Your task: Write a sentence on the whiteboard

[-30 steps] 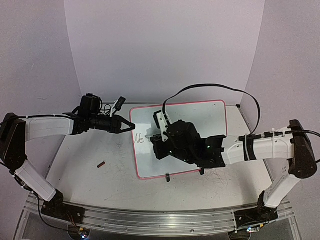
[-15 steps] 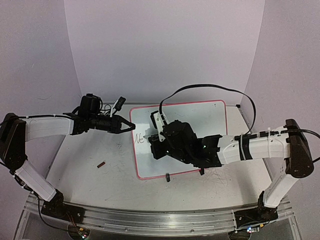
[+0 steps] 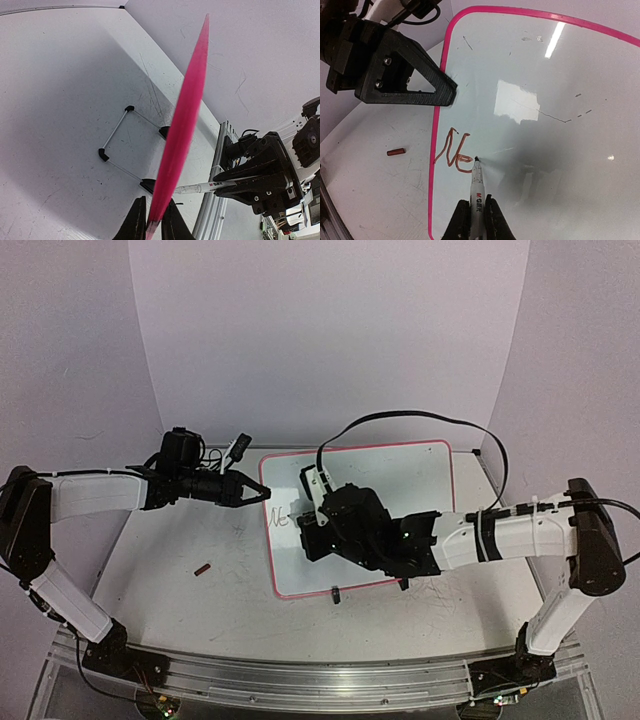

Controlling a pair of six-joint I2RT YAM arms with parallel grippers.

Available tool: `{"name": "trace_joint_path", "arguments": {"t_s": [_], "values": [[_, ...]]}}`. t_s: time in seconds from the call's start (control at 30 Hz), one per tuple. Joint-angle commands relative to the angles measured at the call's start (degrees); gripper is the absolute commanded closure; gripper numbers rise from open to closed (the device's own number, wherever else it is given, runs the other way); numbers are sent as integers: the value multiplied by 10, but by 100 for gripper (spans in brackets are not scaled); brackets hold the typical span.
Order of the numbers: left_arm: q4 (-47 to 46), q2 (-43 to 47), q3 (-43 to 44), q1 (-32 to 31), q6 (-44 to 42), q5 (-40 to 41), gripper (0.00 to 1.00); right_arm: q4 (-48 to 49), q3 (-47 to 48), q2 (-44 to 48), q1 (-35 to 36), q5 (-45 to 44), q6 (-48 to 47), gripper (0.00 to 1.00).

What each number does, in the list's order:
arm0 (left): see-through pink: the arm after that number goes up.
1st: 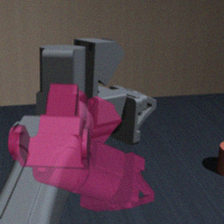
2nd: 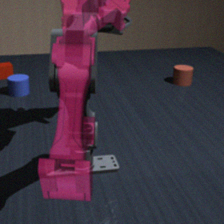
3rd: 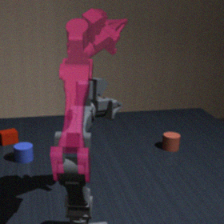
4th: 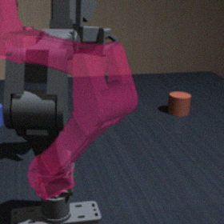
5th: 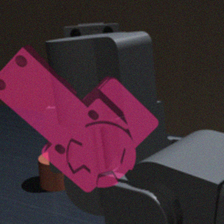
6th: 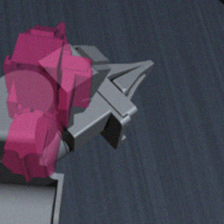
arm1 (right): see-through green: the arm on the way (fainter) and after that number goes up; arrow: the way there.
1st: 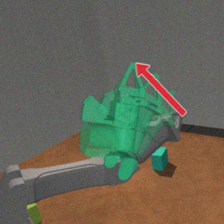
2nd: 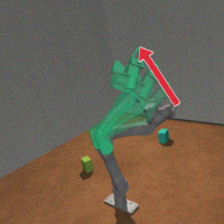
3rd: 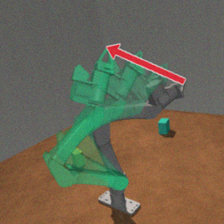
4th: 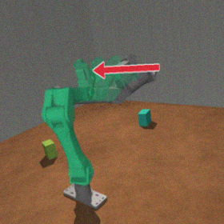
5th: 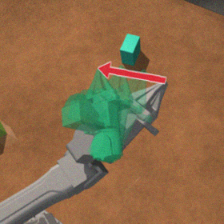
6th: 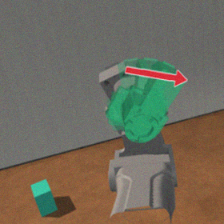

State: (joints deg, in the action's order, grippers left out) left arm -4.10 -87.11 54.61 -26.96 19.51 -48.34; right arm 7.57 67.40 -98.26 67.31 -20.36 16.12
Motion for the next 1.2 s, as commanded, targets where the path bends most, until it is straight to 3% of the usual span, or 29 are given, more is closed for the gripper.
{"name": "trace_joint_path", "arguments": {"t_s": [0.0,1.17], "values": [[-16,-1,3,-3,1,-17,89,-24,12,2,-2,-25,9,100],[-16,1,1,-4,0,-16,89,-24,-2,13,4,-43,31,100]]}}
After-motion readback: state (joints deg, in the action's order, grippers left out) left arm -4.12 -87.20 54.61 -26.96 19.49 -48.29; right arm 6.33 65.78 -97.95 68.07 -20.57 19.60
